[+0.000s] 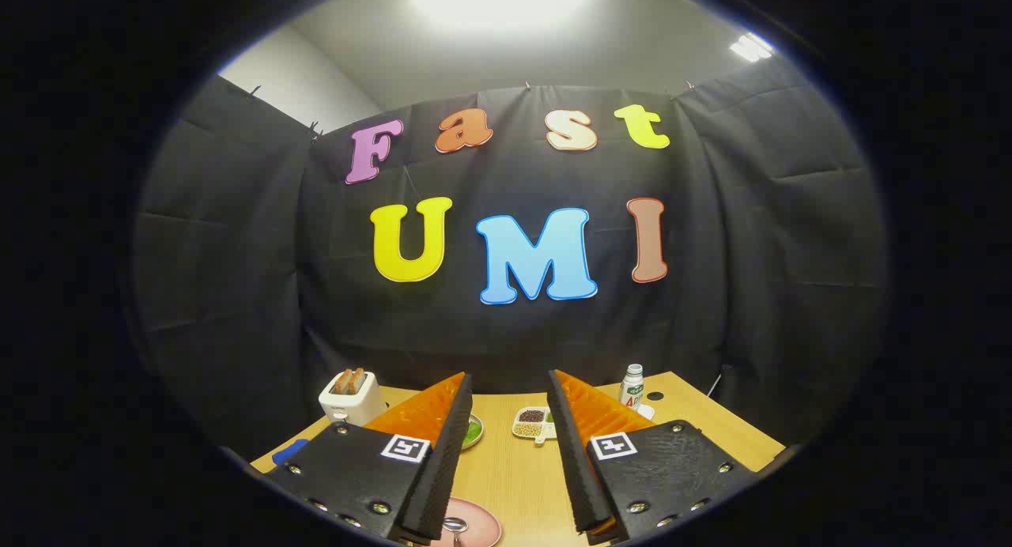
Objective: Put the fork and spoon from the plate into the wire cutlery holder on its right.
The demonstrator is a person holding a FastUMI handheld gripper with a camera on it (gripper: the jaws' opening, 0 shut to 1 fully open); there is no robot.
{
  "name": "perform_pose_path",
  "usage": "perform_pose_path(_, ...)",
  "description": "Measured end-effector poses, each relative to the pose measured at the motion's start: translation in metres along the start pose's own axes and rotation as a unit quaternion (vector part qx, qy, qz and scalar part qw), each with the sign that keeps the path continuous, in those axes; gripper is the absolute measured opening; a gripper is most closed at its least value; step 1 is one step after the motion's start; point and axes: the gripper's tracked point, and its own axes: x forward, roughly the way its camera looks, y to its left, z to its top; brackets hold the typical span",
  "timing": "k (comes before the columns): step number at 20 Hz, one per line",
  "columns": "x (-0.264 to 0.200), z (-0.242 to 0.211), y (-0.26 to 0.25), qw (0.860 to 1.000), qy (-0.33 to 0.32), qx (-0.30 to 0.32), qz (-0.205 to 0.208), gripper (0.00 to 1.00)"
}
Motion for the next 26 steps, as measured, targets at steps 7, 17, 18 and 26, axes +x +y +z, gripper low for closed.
perform_pose_path(7,0.001,-0.009,0.003,1.000,0.014,0.010,-0.001,0.59)
perform_pose_path(17,0.011,-0.014,0.013,1.000,0.024,0.001,0.004,0.60)
perform_pose_path(18,0.012,-0.014,0.014,1.000,0.025,0.001,0.004,0.60)
perform_pose_path(26,0.020,-0.027,0.015,0.999,0.045,0.007,0.000,0.60)
